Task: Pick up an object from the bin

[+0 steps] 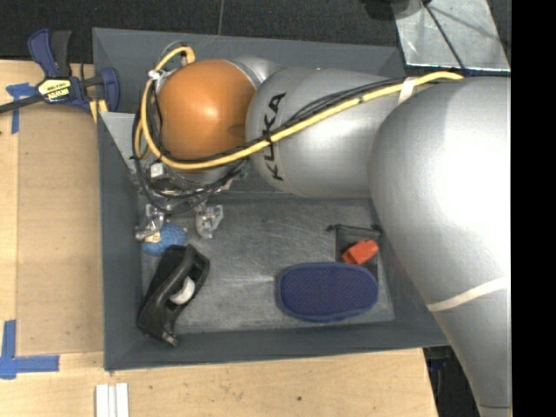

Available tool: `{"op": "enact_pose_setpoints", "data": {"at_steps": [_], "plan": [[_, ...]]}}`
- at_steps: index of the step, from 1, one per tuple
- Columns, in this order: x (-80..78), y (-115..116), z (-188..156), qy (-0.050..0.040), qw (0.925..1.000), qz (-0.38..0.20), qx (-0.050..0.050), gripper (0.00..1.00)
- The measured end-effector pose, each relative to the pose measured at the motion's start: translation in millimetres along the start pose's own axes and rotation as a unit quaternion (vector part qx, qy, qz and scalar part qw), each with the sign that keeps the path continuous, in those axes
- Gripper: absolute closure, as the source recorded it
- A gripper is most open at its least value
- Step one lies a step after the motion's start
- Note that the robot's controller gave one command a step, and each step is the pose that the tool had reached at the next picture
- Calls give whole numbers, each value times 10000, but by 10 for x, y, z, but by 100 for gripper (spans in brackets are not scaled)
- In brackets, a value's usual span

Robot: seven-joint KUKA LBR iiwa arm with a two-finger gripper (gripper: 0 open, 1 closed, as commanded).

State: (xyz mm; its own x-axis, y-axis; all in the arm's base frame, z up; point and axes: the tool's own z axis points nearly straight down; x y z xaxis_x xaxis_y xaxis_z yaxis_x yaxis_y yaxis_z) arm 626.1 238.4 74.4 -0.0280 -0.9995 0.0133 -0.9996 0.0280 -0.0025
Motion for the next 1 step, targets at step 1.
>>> {"op": "enact_pose_setpoints", "data": {"at_steps": [1], "plan": [[206, 183, -13, -108, 9881, -1530, 57, 0]]}}
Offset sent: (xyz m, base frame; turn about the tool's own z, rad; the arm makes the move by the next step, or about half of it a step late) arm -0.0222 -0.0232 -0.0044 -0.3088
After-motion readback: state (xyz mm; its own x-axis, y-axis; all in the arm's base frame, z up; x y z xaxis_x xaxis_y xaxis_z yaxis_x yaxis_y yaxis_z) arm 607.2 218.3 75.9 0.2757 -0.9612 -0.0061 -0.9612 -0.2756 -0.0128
